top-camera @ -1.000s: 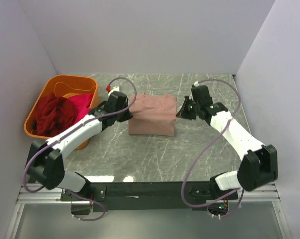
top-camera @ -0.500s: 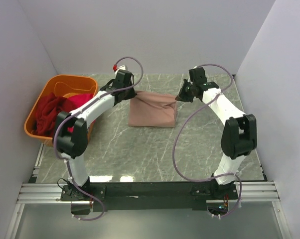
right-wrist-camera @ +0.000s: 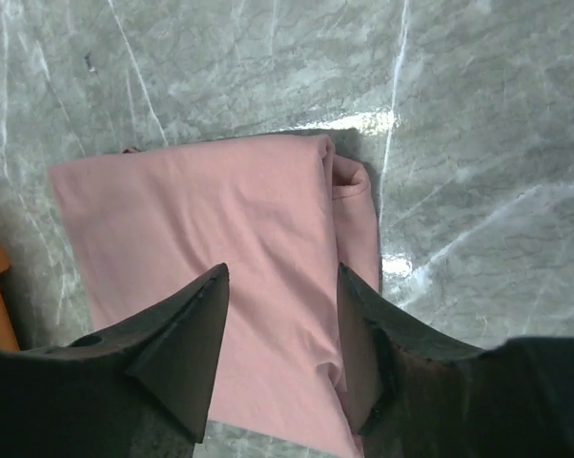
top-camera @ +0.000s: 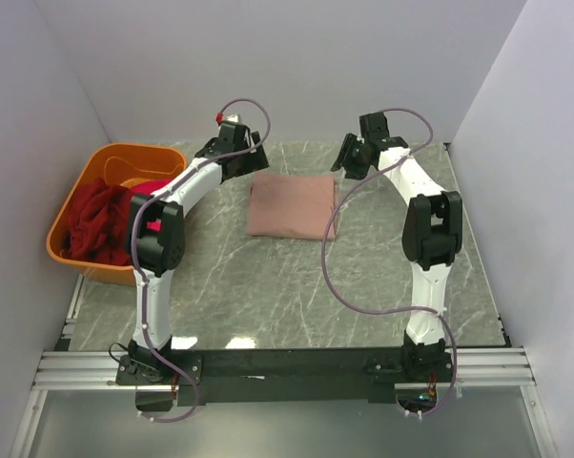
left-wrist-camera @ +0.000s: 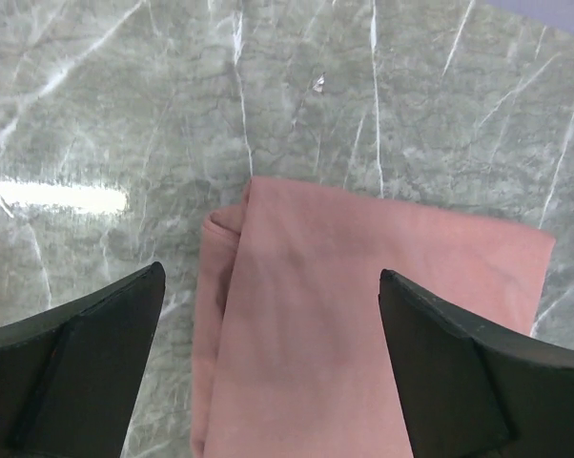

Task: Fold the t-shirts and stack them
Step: Fold the tshirt, then neatly place the folded tshirt to the corner

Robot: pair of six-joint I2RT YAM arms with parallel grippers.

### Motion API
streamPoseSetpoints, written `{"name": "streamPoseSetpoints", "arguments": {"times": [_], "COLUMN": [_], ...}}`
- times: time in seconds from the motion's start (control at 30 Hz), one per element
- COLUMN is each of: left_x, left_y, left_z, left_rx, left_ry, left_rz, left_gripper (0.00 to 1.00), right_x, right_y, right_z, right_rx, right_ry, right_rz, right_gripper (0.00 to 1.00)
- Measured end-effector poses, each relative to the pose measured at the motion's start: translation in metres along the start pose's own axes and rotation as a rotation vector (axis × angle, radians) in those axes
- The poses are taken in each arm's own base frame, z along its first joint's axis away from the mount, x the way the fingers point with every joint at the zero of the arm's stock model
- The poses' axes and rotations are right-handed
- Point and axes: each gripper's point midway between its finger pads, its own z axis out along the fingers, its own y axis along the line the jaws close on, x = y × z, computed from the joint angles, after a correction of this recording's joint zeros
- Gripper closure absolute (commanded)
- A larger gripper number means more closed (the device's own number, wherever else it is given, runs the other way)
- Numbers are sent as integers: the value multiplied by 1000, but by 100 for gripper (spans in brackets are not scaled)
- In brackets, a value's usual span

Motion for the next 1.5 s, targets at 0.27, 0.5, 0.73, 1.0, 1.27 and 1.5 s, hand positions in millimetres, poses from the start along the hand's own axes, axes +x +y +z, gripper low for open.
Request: {"name": "streamPoseSetpoints", "arguments": {"times": [0.27,0.5,0.73,1.0,1.27,1.5], "left_x": [15,60,100,132,130,130], "left_y": [3,26,51,79,85,89], "left_z": [-24,-93,-142,-180,-189,-193], "left_rx": [40,66,67,26,12,-3], "left_ry": [20,58,76,76,44,31], "left_rz": [8,-64,-131,-185,-208,-219], "left_gripper": [1,1,1,1,1,1], "right_x": [27,53,74,104,111,112], "right_y": [3,-2,-22,-39,-38,-36], "right_z": [-29,-23,-2,24,33,34], "right_rx": [-39,-10,50,107,136,138], "right_ry": [10,50,106,179,174,168], "right_rz": [-8,-25,-30,-47,-71,-89], "right_gripper": [30,32,36,43,70,96]}}
